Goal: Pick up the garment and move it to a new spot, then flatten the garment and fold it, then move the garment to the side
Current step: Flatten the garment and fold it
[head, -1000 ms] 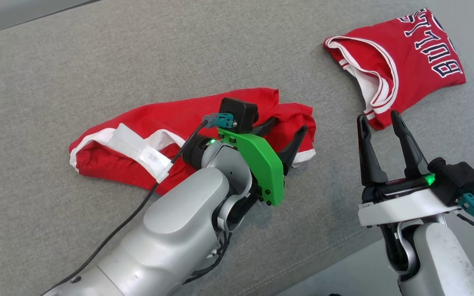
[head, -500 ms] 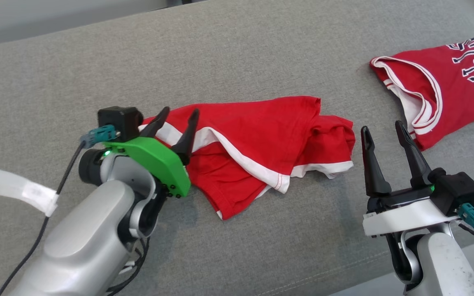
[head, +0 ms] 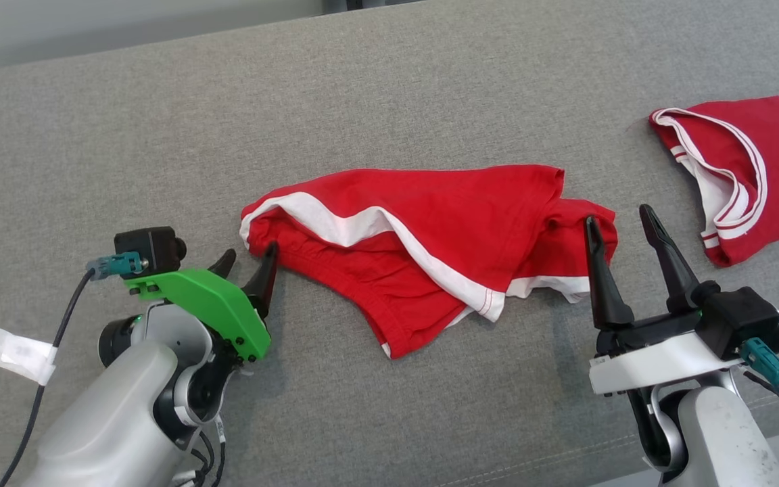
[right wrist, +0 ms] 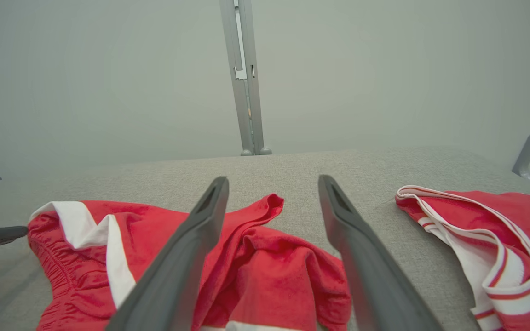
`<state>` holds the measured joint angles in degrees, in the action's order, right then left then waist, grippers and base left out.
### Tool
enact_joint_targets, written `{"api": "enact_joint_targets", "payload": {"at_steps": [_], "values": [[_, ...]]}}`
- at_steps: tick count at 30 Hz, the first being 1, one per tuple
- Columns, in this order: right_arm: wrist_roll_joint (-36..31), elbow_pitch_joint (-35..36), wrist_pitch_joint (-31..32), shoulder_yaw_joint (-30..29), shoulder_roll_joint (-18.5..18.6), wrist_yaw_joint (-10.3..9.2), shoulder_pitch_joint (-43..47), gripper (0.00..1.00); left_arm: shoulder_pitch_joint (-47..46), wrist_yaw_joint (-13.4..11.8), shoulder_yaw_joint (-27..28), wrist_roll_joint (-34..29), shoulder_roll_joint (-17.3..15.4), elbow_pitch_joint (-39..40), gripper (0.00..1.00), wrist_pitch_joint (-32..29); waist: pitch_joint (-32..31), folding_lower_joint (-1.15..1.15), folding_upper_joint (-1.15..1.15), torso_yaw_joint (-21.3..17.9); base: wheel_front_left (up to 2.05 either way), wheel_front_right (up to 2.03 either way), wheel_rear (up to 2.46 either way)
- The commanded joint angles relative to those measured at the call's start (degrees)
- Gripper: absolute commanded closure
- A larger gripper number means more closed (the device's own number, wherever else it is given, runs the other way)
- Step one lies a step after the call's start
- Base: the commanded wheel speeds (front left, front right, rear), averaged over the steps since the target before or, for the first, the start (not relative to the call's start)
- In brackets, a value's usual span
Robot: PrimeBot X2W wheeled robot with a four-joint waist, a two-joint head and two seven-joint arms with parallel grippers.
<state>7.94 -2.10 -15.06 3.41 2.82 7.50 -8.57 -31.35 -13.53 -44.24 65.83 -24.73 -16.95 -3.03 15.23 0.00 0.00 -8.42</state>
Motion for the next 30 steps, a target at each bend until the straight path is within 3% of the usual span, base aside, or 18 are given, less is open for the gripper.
{"api": "enact_joint_targets", "payload": {"at_steps": [1,14,15,16,17,24,30], "values": [[0.2,-0.3,-0.1,0.4,0.2,-0.02,-0.6,0.00,0.6,1.1,0.8,2.0,0.9,-1.0,0.00,-0.7,0.1,0.00,0.00,-0.5,0.00,0.00,0.00],[1.2,-0.4,-0.1,0.5,0.1,-0.02,-0.9,0.00,-0.8,3.7,4.4,8.3,2.7,-8.1,0.00,-2.8,1.1,0.00,0.00,-3.9,0.00,0.00,0.00],[1.3,-0.4,-0.1,0.5,0.1,-0.02,-0.9,0.00,-1.2,4.5,4.8,8.4,3.0,-8.4,0.09,-2.5,1.2,0.00,0.00,-4.1,0.00,0.00,0.00],[1.4,-0.4,-0.1,0.5,0.1,-0.02,-0.9,0.00,-1.7,5.3,5.3,8.6,3.4,-8.7,0.69,-1.9,1.3,0.00,0.00,-4.3,0.00,0.00,0.00],[1.5,-0.4,-0.1,0.6,0.1,-0.02,-1.0,0.00,-2.3,6.2,5.7,8.6,3.6,-8.7,1.00,-1.0,1.3,0.00,0.00,-4.5,0.00,0.00,0.00],[1.7,-0.6,-0.1,0.2,0.1,-0.02,-0.7,0.00,-6.9,12.2,2.1,-0.6,1.8,-5.9,1.00,5.1,1.2,0.00,0.00,-5.0,0.00,0.00,0.00],[1.5,0.0,-0.1,-1.0,0.1,-0.02,0.5,0.00,-8.6,12.1,-5.9,-15.2,-4.2,5.0,1.00,7.3,0.9,0.00,0.00,-4.3,0.00,0.00,0.00]]}}
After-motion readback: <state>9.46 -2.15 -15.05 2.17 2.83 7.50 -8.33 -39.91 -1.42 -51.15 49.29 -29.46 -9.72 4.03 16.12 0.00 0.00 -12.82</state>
